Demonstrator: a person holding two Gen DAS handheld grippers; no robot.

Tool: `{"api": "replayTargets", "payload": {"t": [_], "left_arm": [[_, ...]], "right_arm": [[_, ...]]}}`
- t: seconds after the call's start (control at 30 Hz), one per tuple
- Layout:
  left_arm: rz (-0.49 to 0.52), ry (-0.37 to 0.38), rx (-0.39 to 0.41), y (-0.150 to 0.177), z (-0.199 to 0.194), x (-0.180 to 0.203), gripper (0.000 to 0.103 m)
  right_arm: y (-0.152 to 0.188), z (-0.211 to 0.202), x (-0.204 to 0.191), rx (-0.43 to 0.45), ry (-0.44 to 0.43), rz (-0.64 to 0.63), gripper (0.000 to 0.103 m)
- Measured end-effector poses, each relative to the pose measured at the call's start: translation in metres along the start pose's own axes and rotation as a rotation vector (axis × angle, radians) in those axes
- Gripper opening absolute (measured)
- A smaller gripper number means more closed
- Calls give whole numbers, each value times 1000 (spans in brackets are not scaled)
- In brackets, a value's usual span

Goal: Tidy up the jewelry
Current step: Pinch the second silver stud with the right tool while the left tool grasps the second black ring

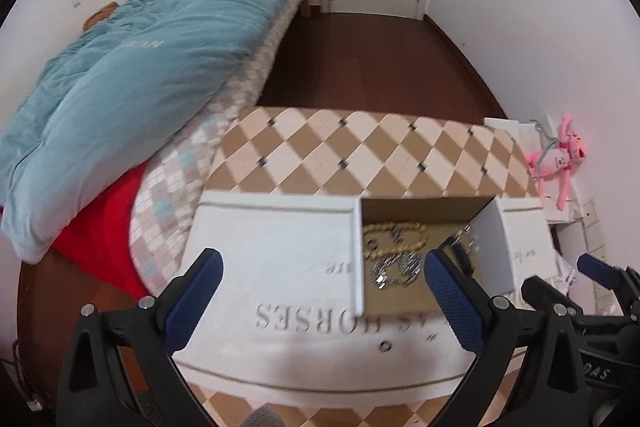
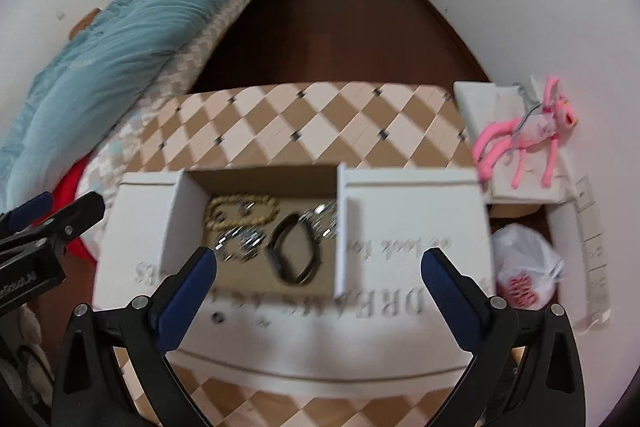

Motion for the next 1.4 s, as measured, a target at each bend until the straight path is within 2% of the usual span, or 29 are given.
{"api": "replayTargets", "payload": {"t": [0.1,0.23,0.33,0.4,0.47,0.53,0.6,0.63,0.67,0.73,0.83,1.07,1.13,1.2,1.23,1.27,1.3,1.33,1.37,1.4], "left_arm": [[-9,-49,-13,30,10,-10,103],[-9,-102,-112,78,47,-24,103],[-25,-118,-168,106,69,-35,103],[-33,-123,-192,119,80,-41,103],[-41,-129,-220,129,89,-47,103],[-53,-127,-237,134,94,-52,103],[-59,-133,-238,136,95,-55,103],[-60,-131,-236,137,95,-55,103],[-60,-129,-234,136,93,-55,103],[-55,-120,-223,132,91,-51,103],[-41,-78,-212,128,90,-32,102],[16,31,-202,122,93,33,102],[49,45,-202,123,95,50,91],[79,46,-217,125,100,62,73],[94,51,-227,127,103,69,69],[103,59,-222,127,102,75,59],[111,68,-206,126,100,79,43],[123,75,-196,125,99,83,35],[137,73,-190,124,98,87,20],[149,72,-189,124,98,91,10]], "right_arm": [[29,11,-7,-25,-34,5,103],[68,49,-14,-100,-63,18,100],[89,76,-23,-132,-92,31,72],[96,87,-29,-133,-127,44,63],[99,97,-38,-128,-137,34,46],[101,103,-45,-124,-147,24,41],[101,106,-53,-101,-120,-3,30],[102,107,-56,-94,-103,-21,12],[103,109,-58,-94,-87,-31,9],[103,108,-61,-86,-61,-57,9],[103,99,-55,-78,-67,-37,9],[98,72,1,-51,-35,63,9],[101,72,15,-59,-22,86,9],[104,73,28,-71,-27,123,9],[106,72,36,-77,-29,143,9],[108,73,40,-78,-28,158,9],[109,72,45,-79,-28,169,9],[111,72,48,-81,-31,182,9],[113,71,49,-82,-33,190,9],[114,71,50,-80,-32,194,9]]}}
Point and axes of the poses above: each gripper's, at about its wrist camera, not at the fingertips, and z roughly the way its jaws point, x to its right, y to its underside, the point moved 6 cm from there along z, roughly the way its jaws point, and after that the axes turned 1 degree about y, right-handed, at the moved point
